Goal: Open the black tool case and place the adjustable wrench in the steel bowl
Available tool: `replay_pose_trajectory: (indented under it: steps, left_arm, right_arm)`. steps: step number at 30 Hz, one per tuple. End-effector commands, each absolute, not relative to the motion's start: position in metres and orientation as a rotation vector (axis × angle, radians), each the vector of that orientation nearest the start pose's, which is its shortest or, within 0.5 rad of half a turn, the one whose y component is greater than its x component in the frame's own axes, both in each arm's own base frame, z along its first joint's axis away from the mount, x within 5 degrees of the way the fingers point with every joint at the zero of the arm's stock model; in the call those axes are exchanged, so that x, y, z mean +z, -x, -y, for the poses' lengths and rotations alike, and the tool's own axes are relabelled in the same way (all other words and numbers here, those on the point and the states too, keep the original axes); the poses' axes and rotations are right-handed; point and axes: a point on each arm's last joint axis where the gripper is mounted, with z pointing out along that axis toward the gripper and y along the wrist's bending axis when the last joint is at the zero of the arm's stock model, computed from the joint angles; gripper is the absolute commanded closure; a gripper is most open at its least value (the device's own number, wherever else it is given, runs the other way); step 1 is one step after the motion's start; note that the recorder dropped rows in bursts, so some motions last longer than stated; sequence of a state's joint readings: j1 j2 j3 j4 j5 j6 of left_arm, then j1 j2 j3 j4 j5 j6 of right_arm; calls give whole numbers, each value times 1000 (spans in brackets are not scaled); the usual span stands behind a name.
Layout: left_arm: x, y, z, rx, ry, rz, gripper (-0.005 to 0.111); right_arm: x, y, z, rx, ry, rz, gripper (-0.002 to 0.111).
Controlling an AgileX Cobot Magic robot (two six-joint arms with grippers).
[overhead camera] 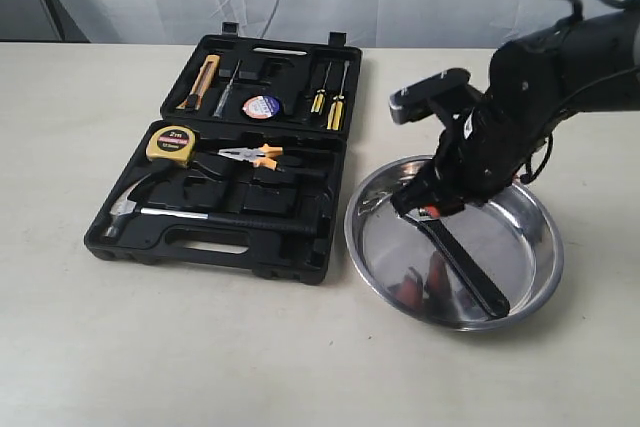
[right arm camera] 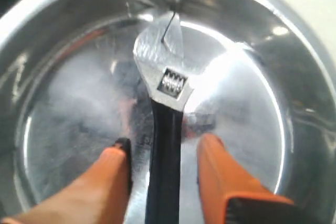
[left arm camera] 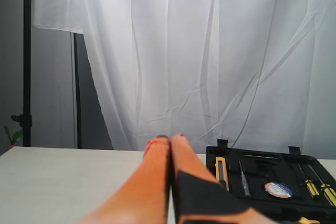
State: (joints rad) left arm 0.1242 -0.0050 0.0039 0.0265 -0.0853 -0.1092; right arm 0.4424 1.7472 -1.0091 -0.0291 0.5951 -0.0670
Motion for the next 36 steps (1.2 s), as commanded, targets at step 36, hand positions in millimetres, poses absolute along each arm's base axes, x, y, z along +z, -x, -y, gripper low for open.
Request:
replay_pose_trajectory:
  steps: [36]
  left_arm:
    - [221, -55, -6, 28, 135, -1386, 106]
  right_arm:
    - [332, -138, -61, 281, 376, -1871, 108]
